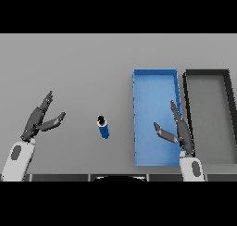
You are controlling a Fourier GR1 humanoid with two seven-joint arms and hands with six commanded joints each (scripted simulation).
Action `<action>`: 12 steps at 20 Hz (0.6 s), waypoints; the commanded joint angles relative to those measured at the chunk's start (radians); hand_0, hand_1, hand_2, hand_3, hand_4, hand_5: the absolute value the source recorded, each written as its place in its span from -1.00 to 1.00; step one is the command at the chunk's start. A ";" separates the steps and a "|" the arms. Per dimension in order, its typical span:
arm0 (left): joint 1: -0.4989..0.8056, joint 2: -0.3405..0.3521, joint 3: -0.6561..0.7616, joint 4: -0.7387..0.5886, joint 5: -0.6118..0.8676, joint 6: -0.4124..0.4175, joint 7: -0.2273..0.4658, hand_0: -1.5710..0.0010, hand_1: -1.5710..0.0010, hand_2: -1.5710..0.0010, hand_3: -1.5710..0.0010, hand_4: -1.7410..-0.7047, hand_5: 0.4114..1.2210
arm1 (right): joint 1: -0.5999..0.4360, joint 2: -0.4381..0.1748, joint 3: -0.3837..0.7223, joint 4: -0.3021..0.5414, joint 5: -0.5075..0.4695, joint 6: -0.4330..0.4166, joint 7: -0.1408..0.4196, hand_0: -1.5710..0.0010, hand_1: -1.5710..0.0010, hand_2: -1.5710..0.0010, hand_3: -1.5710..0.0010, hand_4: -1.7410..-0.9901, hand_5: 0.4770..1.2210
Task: Pick up the blue pipe and place it into the blue bin.
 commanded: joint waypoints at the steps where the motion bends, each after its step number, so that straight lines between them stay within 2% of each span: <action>1: 0.011 0.012 -0.008 -0.021 -0.003 -0.012 -0.008 1.00 1.00 1.00 1.00 0.09 -0.53 | 0.000 0.002 0.006 -0.001 0.004 0.002 0.010 1.00 1.00 1.00 1.00 0.35 -0.68; 3: 0.025 0.035 -0.024 -0.037 -0.013 -0.048 -0.028 1.00 1.00 1.00 1.00 0.12 -0.52 | 0.002 -0.004 0.006 0.008 0.002 0.010 0.013 1.00 1.00 1.00 1.00 0.37 -0.69; 5: 0.044 0.059 -0.054 -0.063 -0.006 -0.116 -0.029 1.00 1.00 1.00 1.00 0.11 -0.55 | 0.006 -0.004 0.005 0.004 0.004 0.007 -0.010 1.00 1.00 1.00 1.00 0.37 -0.68; 9: 0.066 0.076 -0.129 -0.147 -0.015 -0.183 0.026 1.00 1.00 1.00 1.00 0.08 -0.67 | -0.024 -0.007 0.006 0.022 -0.007 0.023 -0.013 1.00 1.00 1.00 1.00 0.33 -0.62; 10: 0.066 0.068 -0.147 -0.172 -0.021 -0.180 0.044 1.00 1.00 1.00 1.00 0.07 -0.70 | -0.006 -0.004 0.009 0.008 -0.017 0.031 -0.031 1.00 1.00 1.00 1.00 0.30 -0.60; 12: 0.051 0.043 -0.189 -0.199 -0.033 -0.189 0.075 1.00 1.00 1.00 1.00 0.04 -0.74 | -0.025 -0.010 0.003 0.022 -0.017 0.033 -0.019 1.00 1.00 1.00 1.00 0.25 -0.57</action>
